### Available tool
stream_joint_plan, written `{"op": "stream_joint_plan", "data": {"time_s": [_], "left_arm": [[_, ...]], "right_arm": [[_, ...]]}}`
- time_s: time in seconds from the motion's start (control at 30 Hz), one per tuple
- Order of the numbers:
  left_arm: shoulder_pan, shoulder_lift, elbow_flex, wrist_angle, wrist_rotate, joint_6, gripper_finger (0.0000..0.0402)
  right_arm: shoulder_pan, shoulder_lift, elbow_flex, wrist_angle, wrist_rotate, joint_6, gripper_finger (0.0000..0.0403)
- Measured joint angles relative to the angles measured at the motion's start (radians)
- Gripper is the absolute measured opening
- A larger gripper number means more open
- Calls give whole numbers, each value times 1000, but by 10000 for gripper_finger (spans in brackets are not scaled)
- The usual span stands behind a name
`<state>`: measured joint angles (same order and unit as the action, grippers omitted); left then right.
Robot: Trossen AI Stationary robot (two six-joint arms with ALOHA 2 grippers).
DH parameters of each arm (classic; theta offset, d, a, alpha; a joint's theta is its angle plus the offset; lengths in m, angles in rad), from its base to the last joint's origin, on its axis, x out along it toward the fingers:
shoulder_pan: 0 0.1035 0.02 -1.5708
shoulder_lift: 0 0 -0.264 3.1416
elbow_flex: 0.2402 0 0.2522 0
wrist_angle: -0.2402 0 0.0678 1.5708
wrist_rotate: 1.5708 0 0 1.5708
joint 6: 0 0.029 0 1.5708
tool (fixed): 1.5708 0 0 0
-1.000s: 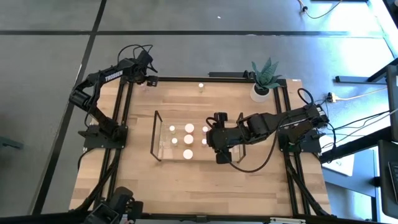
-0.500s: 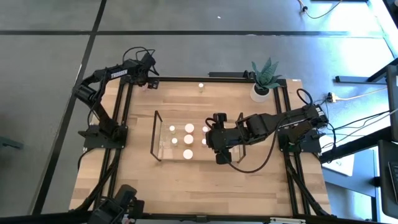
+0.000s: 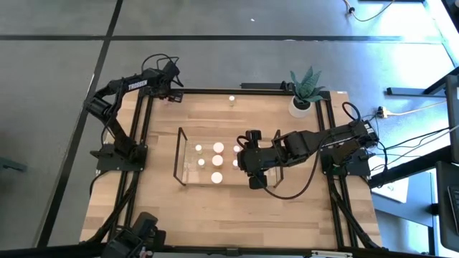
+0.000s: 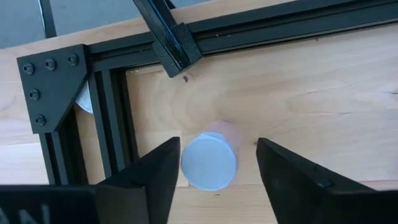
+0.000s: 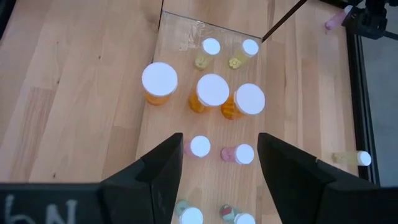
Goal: Pick and place medicine bottles onto shelf by color
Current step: Put the pink pill bottle aligned with the pink pill bottle on the shelf
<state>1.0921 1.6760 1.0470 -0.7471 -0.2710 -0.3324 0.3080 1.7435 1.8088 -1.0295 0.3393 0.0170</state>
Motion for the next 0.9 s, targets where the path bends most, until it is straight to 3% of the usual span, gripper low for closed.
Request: {"op": "stream_joint_plan", "data": {"time_s": [0.63,0.9], "left_arm": [[17,0,0,-11,-2,29,114],[13,-5,0,-35,16,81,105]], "right_arm": [[0,0,0,0,0,4,209],[0,0,0,0,0,9,209]]}}
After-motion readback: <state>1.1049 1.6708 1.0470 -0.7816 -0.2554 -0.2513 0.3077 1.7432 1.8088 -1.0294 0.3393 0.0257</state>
